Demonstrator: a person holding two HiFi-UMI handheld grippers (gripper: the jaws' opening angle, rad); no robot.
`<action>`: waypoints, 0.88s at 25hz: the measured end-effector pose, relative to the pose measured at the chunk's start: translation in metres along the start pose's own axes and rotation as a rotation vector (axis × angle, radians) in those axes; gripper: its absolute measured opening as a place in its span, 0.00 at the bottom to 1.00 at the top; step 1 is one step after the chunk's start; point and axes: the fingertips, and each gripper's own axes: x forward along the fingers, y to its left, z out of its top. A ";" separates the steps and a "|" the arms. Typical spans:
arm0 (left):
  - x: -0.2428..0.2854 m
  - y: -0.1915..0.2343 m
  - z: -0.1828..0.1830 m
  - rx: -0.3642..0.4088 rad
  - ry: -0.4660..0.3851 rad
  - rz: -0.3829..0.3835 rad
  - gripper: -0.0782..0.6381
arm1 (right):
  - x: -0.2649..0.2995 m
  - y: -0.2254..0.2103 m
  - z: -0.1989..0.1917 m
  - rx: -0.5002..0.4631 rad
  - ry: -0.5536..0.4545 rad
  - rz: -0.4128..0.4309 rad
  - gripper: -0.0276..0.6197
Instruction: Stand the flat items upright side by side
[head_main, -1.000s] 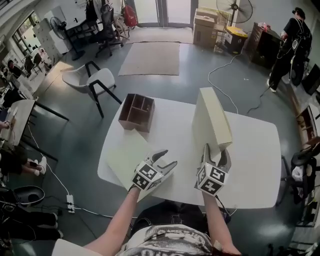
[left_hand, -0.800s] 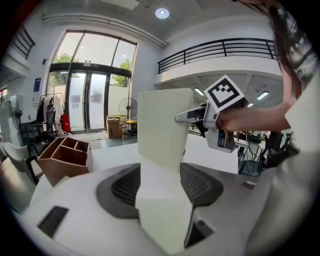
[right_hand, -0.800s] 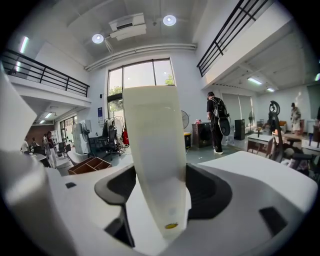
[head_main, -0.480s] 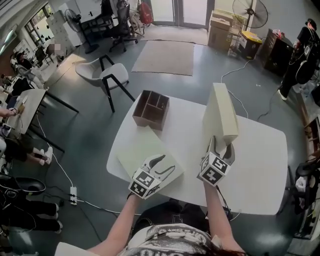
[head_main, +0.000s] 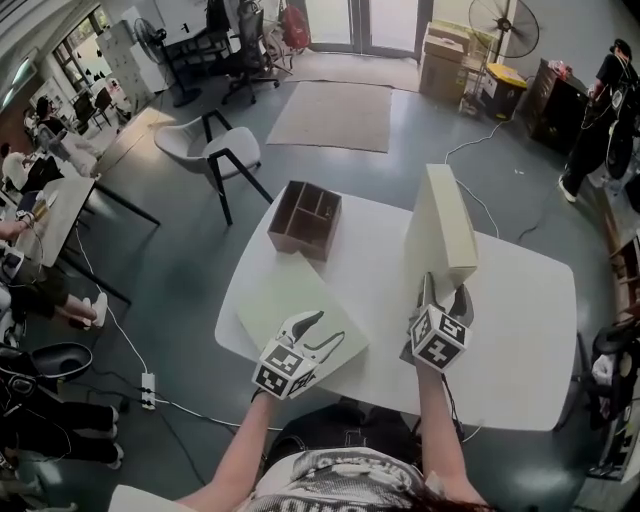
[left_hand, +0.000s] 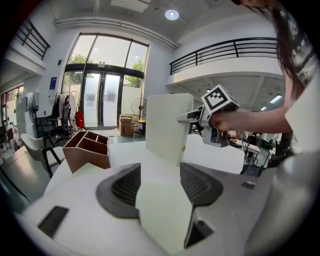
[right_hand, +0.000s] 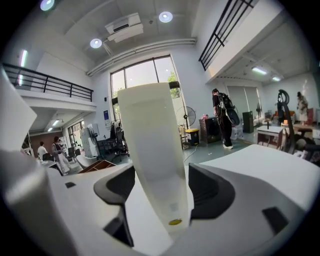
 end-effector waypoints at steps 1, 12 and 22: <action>0.000 0.000 0.001 0.002 -0.002 -0.001 0.46 | -0.002 0.000 -0.001 0.012 0.003 0.012 0.55; -0.010 0.009 -0.010 -0.063 -0.016 0.032 0.46 | -0.041 -0.003 -0.027 0.025 0.084 0.108 0.55; -0.042 0.047 -0.034 -0.214 -0.055 0.154 0.46 | -0.067 0.079 -0.107 -0.016 0.284 0.522 0.48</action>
